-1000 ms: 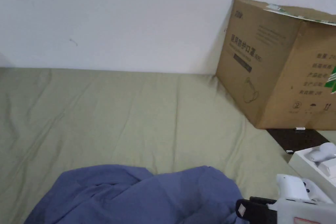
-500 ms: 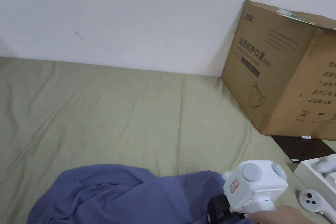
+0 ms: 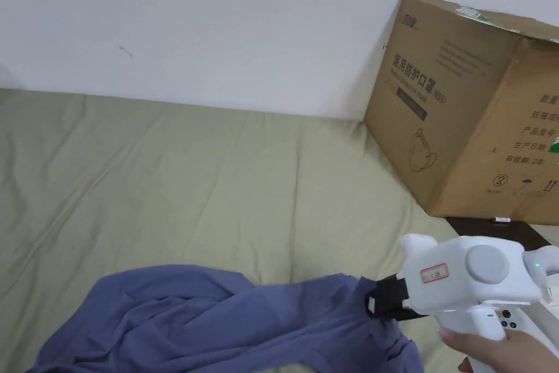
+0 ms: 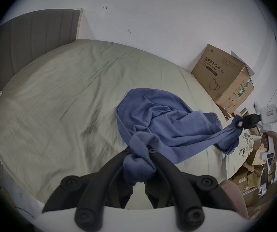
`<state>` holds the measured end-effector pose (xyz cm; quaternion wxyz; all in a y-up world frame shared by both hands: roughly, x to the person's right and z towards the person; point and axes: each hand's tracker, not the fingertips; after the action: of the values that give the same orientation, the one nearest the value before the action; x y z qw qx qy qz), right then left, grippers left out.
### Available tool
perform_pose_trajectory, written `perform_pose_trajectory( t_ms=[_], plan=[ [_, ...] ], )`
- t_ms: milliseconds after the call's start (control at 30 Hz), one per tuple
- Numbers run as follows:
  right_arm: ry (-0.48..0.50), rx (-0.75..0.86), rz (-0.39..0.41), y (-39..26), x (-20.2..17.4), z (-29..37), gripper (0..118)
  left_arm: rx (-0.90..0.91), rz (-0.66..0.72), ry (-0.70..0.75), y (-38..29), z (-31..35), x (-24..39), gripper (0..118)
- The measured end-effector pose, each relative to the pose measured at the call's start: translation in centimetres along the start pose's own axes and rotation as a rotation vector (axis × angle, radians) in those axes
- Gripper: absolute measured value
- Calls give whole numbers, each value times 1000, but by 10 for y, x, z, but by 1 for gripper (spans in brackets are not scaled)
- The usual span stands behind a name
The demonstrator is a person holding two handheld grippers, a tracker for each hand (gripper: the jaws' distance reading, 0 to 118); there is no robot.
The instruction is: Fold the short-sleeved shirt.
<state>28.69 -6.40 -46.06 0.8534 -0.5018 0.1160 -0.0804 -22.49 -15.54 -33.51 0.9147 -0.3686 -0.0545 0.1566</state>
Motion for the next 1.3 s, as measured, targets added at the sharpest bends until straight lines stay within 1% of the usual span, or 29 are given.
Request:
perform_pose_trajectory(
  t_ms=[100, 133, 233, 333, 367, 433, 600, 700, 767, 867, 933, 1033, 1133, 1200, 1300],
  plan=[
    [-9, 103, 45, 4, -9, 37, 9, 24, -7, -7, 13, 16, 3, 10],
    [-9, 135, 54, 7, -12, 51, 9, 59, -6, -31, 24, 27, 5, 10],
    [20, 191, 47, 14, -15, 84, 8, 161, -15, -78, 65, 59, 12, 10],
    [56, 269, 29, 30, -21, 122, 7, 226, -66, -104, 120, 92, 27, 10],
    [56, 305, 37, 34, -24, 135, 5, 240, -84, -121, 138, 102, 33, 10],
    [20, 382, 53, 44, -37, 163, 4, 250, -101, -144, 167, 117, 43, 10],
    [7, 506, 83, 83, -57, 223, 3, 321, -167, -128, 226, 146, 73, 10],
    [-28, 554, 97, 112, -69, 247, 3, 336, -177, -137, 254, 153, 87, 10],
    [-27, 562, 101, 134, -78, 256, 3, 338, -173, -142, 270, 153, 97, 10],
    [-88, 615, 125, 162, -88, 263, 3, 346, -178, -131, 287, 150, 106, 10],
    [-95, 633, 132, 186, -90, 266, 3, 360, -162, -136, 299, 147, 109, 10],
    [-125, 668, 120, 220, -98, 274, 3, 379, -142, -131, 323, 138, 112, 10],
    [-172, 720, 98, 261, -105, 282, 3, 417, -160, -109, 353, 130, 121, 10],
    [-184, 753, 90, 286, -111, 288, 3, 451, -168, -116, 377, 123, 125, 10],
    [-234, 806, 113, 324, -126, 299, 3, 495, -181, -105, 410, 111, 138, 10]
  ],
)
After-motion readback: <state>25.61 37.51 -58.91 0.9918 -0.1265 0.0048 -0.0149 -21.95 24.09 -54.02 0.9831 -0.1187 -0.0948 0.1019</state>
